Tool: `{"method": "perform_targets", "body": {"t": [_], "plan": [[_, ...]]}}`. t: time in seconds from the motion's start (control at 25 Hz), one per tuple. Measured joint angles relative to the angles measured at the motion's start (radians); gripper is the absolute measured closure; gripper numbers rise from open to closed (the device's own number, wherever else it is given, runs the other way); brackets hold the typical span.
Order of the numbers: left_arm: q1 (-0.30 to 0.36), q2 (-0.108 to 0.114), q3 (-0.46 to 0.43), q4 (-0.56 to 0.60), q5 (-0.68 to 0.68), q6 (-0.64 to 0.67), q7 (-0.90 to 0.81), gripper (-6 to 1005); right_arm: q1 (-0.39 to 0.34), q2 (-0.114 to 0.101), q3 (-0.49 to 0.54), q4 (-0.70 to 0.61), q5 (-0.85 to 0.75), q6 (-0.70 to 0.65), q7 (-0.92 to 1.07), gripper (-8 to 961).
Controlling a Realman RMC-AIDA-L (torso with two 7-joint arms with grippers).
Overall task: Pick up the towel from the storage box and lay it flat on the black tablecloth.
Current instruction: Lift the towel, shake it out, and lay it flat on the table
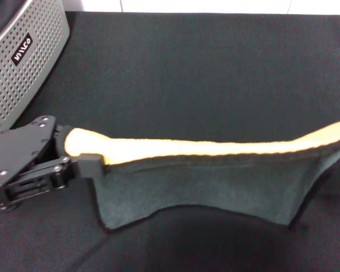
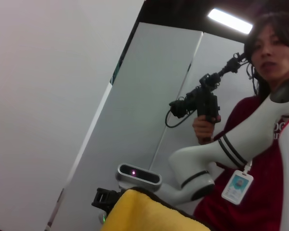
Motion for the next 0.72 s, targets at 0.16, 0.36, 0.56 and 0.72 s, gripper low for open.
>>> {"method": "perform_targets", "body": {"t": [0.16,0.36,0.56,0.72], "plan": [[0.013,0.026,0.015,0.035,-0.011,0.001,-0.038,969,0.018,0.002,-0.002,0.000,-0.037,-0.009,0.012,947],[0.028,0.062,0.053,0.095,-0.015,0.004,-0.084,969,0.032,0.006,-0.005,-0.003,-0.055,-0.034,0.029,946],[0.042,0.087,0.089,0.115,-0.016,0.006,-0.096,969,0.033,0.018,-0.005,-0.006,-0.082,-0.036,0.036,946],[0.057,0.100,0.105,0.122,-0.017,0.007,-0.093,969,0.030,0.027,-0.006,0.002,-0.108,-0.031,0.037,945]]}}
